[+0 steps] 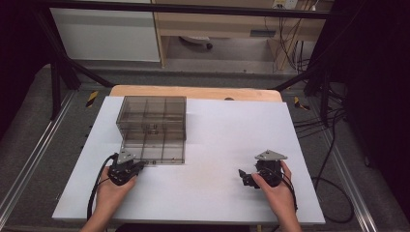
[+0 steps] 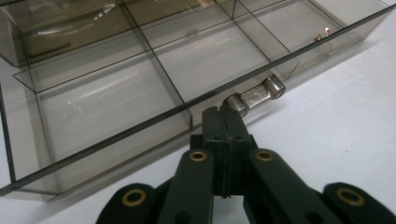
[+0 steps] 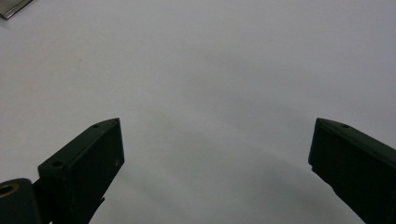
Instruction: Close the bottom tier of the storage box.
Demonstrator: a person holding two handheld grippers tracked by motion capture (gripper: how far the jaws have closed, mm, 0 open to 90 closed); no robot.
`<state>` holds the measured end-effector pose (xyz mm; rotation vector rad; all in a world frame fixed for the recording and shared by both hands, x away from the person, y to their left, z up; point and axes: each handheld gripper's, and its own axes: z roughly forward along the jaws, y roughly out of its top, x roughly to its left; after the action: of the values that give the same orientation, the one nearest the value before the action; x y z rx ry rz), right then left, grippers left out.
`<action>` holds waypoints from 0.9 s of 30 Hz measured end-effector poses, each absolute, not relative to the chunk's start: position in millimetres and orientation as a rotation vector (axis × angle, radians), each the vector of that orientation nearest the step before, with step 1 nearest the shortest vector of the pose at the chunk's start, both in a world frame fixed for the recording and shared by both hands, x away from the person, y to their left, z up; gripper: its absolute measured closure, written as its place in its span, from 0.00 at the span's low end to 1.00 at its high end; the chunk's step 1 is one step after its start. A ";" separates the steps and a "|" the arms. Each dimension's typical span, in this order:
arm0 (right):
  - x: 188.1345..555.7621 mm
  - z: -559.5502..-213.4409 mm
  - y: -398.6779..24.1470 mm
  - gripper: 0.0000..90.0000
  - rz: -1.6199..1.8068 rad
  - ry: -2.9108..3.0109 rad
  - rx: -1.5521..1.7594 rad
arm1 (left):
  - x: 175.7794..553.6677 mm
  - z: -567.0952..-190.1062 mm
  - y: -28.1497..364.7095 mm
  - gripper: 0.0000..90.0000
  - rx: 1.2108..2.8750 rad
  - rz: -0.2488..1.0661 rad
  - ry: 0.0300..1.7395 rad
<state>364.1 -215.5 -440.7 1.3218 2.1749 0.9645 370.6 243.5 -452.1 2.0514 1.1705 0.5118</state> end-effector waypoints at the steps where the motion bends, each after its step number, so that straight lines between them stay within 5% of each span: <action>1: 364.2 -440.8 -215.6 0.05 0.962 2.177 1.320 | 370.5 -452.0 243.8 1.00 2.050 0.511 1.170; 27: 365.3 -443.9 -206.1 0.05 0.936 2.179 1.308 | 374.5 -448.5 246.3 1.00 2.042 0.525 1.164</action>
<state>365.3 -206.1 -443.9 1.3081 2.1790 0.9363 374.5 246.3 -448.5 2.0420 1.1638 0.5249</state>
